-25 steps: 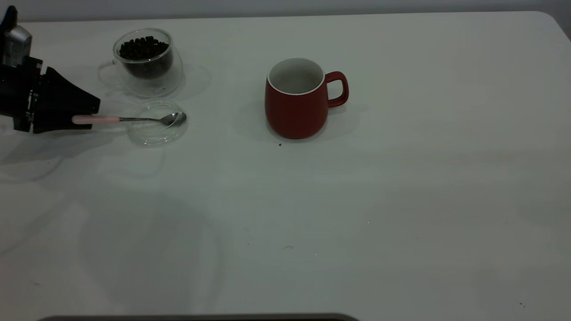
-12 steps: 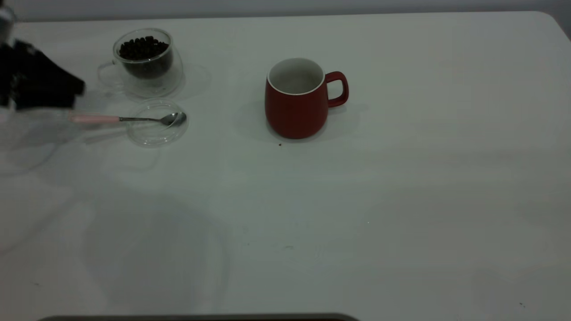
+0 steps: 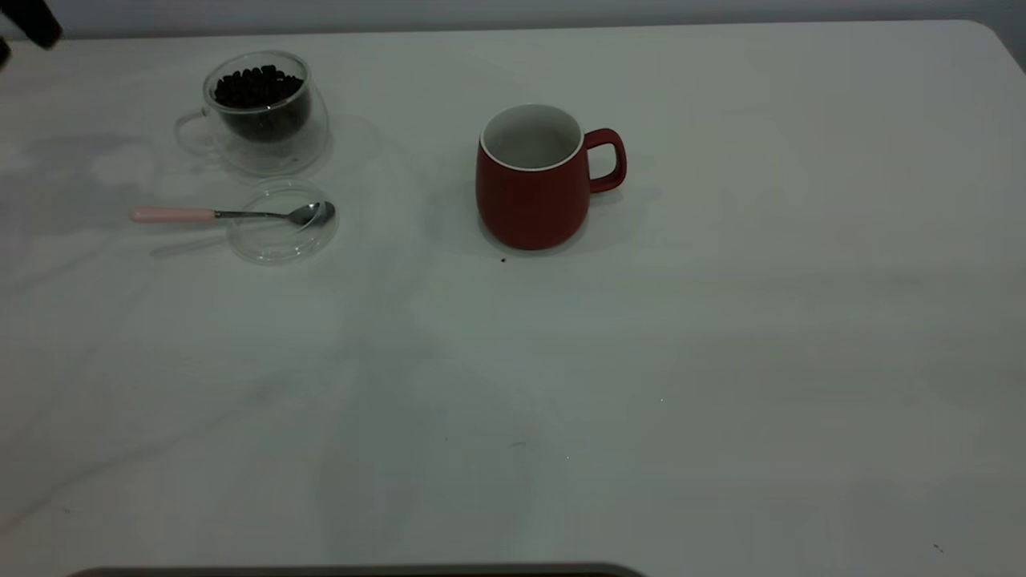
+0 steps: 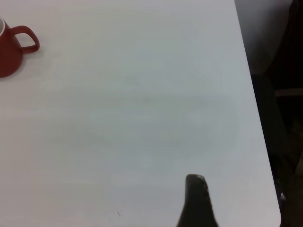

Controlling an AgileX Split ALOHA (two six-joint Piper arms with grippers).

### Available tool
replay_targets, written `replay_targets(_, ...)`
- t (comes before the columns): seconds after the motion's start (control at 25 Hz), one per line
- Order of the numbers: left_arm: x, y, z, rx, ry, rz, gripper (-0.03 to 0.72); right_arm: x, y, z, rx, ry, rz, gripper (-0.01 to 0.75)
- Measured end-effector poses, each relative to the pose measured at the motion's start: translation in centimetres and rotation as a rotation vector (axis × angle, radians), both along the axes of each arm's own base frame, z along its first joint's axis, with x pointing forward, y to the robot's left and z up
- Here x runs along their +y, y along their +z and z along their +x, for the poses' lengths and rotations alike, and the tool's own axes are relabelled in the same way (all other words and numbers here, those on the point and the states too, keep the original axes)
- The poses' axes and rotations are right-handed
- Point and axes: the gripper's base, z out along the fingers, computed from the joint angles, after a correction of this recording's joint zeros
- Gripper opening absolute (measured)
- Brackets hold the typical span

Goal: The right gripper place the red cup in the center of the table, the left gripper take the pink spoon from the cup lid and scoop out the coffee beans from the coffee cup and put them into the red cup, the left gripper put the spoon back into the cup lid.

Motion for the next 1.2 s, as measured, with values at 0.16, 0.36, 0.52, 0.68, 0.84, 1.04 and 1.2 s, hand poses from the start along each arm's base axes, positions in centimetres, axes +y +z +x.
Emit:
replay_targets(0.16,-3.2,3.5,0.5,0.000,0.015,0.179,0.503,0.0,0.0,0.0,0.000,0.000,0.000,0.591)
replay_targets(0.36,-6.5,7.7,0.1,-0.098,0.052,0.300,0.503,0.0,0.0,0.0,0.000,0.000,0.000,0.591)
replay_targets(0.52,-8.1,11.2,-1.0,-0.180,0.041,0.305,0.503,0.0,0.0,0.0,0.000,0.000,0.000,0.591)
replay_targets(0.68,-8.8,14.7,-3.2,-0.250,0.039,0.283,0.503,0.0,0.0,0.0,0.000,0.000,0.000,0.591)
replay_targets(0.84,-8.5,16.4,-7.5,-0.238,0.032,0.272,0.503,0.0,0.0,0.0,0.000,0.000,0.000,0.591)
replay_targets(1.04,-8.0,16.6,-14.1,-0.192,0.024,0.276,0.503,0.0,0.0,0.0,0.000,0.000,0.000,0.591)
replay_targets(1.2,-7.6,16.3,-19.5,-0.175,0.021,0.277,0.503,0.0,0.0,0.0,0.000,0.000,0.000,0.591)
